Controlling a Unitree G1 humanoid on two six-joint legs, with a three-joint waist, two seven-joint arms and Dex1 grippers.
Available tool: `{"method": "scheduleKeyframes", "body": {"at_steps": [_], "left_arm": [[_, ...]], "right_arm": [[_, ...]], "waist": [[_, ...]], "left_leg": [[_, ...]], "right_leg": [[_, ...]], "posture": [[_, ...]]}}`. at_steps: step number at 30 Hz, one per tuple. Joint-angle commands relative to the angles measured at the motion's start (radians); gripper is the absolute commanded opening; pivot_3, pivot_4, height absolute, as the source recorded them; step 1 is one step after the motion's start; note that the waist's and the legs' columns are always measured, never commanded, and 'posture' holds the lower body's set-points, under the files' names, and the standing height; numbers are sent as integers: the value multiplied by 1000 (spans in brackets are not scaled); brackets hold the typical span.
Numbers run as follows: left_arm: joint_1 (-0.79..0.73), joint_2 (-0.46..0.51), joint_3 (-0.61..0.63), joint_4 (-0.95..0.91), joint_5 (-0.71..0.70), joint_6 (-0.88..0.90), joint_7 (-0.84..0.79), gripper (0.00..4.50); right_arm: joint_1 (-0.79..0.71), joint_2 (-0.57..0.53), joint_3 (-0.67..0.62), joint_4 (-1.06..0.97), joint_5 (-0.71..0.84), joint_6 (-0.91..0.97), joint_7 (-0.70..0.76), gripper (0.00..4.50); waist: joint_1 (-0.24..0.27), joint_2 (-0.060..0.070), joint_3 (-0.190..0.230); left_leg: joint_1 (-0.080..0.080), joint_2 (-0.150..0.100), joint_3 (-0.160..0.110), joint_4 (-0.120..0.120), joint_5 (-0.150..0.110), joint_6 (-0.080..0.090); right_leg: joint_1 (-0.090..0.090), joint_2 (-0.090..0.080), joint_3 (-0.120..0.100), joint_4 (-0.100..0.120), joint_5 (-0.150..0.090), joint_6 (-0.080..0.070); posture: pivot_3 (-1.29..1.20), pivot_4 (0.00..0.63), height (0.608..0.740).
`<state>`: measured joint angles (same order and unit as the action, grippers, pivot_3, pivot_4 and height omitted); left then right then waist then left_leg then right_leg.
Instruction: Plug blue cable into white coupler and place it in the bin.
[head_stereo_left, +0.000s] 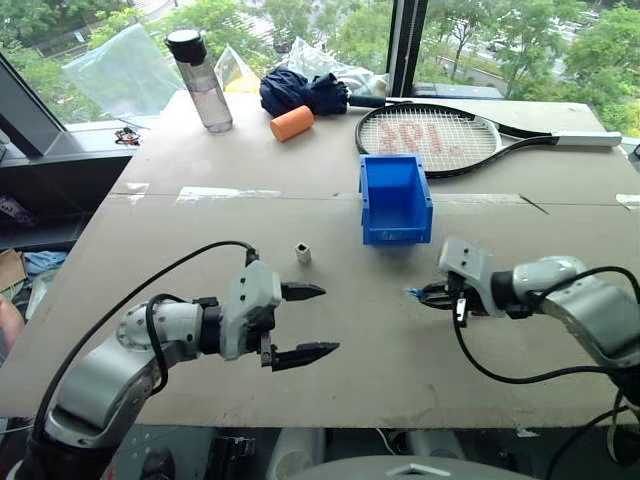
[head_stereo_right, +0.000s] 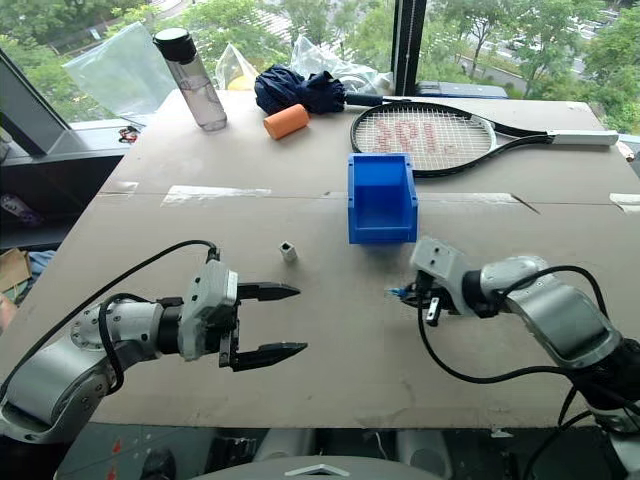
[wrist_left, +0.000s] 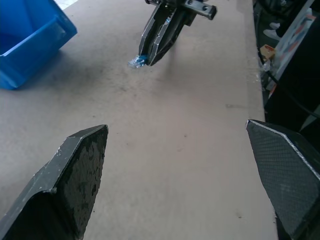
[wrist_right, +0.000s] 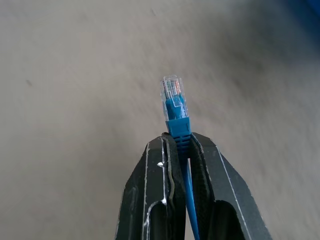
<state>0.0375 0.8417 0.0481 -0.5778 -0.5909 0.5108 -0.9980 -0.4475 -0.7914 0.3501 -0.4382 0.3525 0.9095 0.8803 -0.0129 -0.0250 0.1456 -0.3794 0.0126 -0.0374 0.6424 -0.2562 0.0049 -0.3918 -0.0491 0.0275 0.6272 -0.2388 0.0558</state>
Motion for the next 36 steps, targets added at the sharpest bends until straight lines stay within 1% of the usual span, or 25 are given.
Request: {"method": "scheduleKeyframes", "body": {"at_steps": [1, 3, 4, 7, 8, 9, 10, 11, 12, 14, 15, 16, 17, 18, 21, 25, 28, 30, 32, 33, 36], "left_arm": [[-19, 5, -31, 61, 93, -74, -5, 4500], [-37, 16, -70, 83, 158, -117, -16, 4500], [-49, 16, -86, 91, 172, -119, -19, 4500], [-89, -7, -130, 105, 182, -113, -30, 4500], [-102, -17, -143, 105, 180, -110, -32, 4500], [-114, -26, -155, 105, 177, -107, -35, 4500], [-121, -32, -161, 105, 175, -106, -36, 4500], [-135, -40, -171, 110, 178, -104, -36, 4500], [-158, -53, -190, 120, 184, -99, -36, 4500], [-249, -102, -266, 161, 222, -49, -11, 4500], [-298, -128, -307, 193, 242, -21, -8, 4500], [-327, -140, -329, 214, 253, -5, -11, 4500], [-359, -162, -354, 249, 273, -8, -14, 4500], [-385, -180, -375, 285, 292, -24, -20, 4500], [-446, -226, -421, 380, 328, -53, -43, 4500], [-523, -291, -483, 528, 393, -120, -71, 4500], [-562, -340, -519, 634, 447, -194, -81, 4500], [-583, -363, -549, 708, 491, -268, -102, 3927], [-595, -395, -554, 755, 488, -284, -127, 3229], [-598, -402, -555, 769, 493, -297, -137, 2710], [-600, -410, -554, 792, 504, -327, -163, 1432]], "right_arm": [[-72, 27, 137, 40, -116, -49, -2, 83], [-85, 46, 158, 68, -127, -80, 14, 83], [-81, 49, 150, 77, -129, -91, 16, 408], [-4, -27, 106, 68, -175, -179, 10, 1550], [37, -53, 71, 39, -160, -206, 21, 2001], [83, -71, 27, -1, -130, -224, 33, 2578], [113, -81, -2, -29, -108, -234, 44, 2968], [155, -78, -51, -64, -87, -234, 28, 3555], [211, -76, -117, -110, -54, -231, 17, 3810], [410, -55, -329, -252, 35, -273, 14, 3810], [516, -38, -424, -313, 54, -327, 24, 3810], [583, -25, -478, -354, 62, -362, 26, 3810], [668, -25, -521, -389, 36, -400, 32, 3810], [741, -18, -554, -420, 17, -426, 30, 3810], [911, 28, -649, -502, 22, -440, 0, 3810], [1051, 90, -714, -598, 4, -434, -66, 3810], [1098, 101, -706, -609, 2, -463, -116, 3810], [1123, 98, -678, -609, -13, -494, -158, 3890], [1146, 94, -645, -609, -32, -515, -197, 3890], [1152, 92, -629, -609, -38, -520, -217, 3890], [1161, 91, -585, -609, -48, -527, -265, 3890]], "waist": [[3, 0, 0], [10, -1, 0], [11, -1, 0], [21, -1, 0], [26, -1, 0], [28, -1, 0], [30, -1, 0], [30, -1, 0], [27, -1, -1], [34, 0, -1], [32, 0, -1], [36, 1, -1], [34, 1, -1], [29, 1, -2], [11, 0, -2], [10, 1, -3], [13, 0, -3], [16, 0, -3], [24, 1, -4], [26, 1, -4], [28, 1, -4]], "left_leg": [[0, 0, 0, 0, 0, 0], [-1, -2, -1, 0, 0, 0], [-2, -2, -1, 0, 0, 0], [-3, -4, 0, 0, 0, 0], [-3, -4, 0, 0, 0, 0], [-3, -4, 0, 0, 0, 0], [-3, -5, -1, 0, 0, 0], [-3, -5, -1, 0, 0, 0], [-3, -4, -1, 0, 0, 0], [-3, -4, -2, 1, 0, 0], [-3, -4, -3, 2, 0, 0], [-2, -4, -4, 2, 0, 0], [-2, -3, -5, 3, 0, 0], [-1, -3, -5, 3, 0, 0], [0, -1, -3, 5, 0, 1], [0, -1, -4, 5, 0, 1], [0, -2, -4, 6, 0, 1], [0, -2, -3, 6, 0, 1], [0, -2, -3, 6, 0, 1], [0, -2, -3, 6, 0, 1], [-1, -3, -3, 7, -1, 2]], "right_leg": [[0, 0, 0, 0, 0, 0], [0, -1, 0, -1, 0, 0], [0, -2, 0, -1, 0, 0], [-1, -4, 0, -2, 1, 1], [-1, -4, 0, -2, 1, 1], [0, -4, 0, -2, 1, 1], [0, -5, 0, -2, 1, 1], [0, -5, 0, -2, 1, 1], [0, -5, 0, -2, 1, 1], [0, -4, -2, -1, 2, 3], [1, -3, -3, -1, 2, 4], [2, -3, -4, -1, 2, 4], [4, -2, -5, -1, 2, 4], [4, -2, -5, -1, 2, 4], [6, 0, -3, -1, -1, 8], [5, 0, -3, 0, -1, 8], [6, 0, -3, 0, -1, 7], [6, -1, -2, 0, -1, 6], [6, -1, -2, 0, -2, 4], [6, -1, -2, 0, -2, 4], [6, -1, -2, -1, -3, 3]], "posture": [[0, 150, 740], [0, 150, 740], [0, 150, 740], [0, 150, 740], [0, 150, 740], [0, 150, 740], [0, 150, 740], [0, 150, 740], [0, 150, 740], [0, 150, 740], [0, 150, 740], [0, 150, 740], [0, 150, 740], [0, 150, 740], [0, 150, 740], [0, 150, 740], [0, 150, 740], [0, 150, 740], [0, 150, 740], [0, 150, 740], [0, 150, 740]]}}
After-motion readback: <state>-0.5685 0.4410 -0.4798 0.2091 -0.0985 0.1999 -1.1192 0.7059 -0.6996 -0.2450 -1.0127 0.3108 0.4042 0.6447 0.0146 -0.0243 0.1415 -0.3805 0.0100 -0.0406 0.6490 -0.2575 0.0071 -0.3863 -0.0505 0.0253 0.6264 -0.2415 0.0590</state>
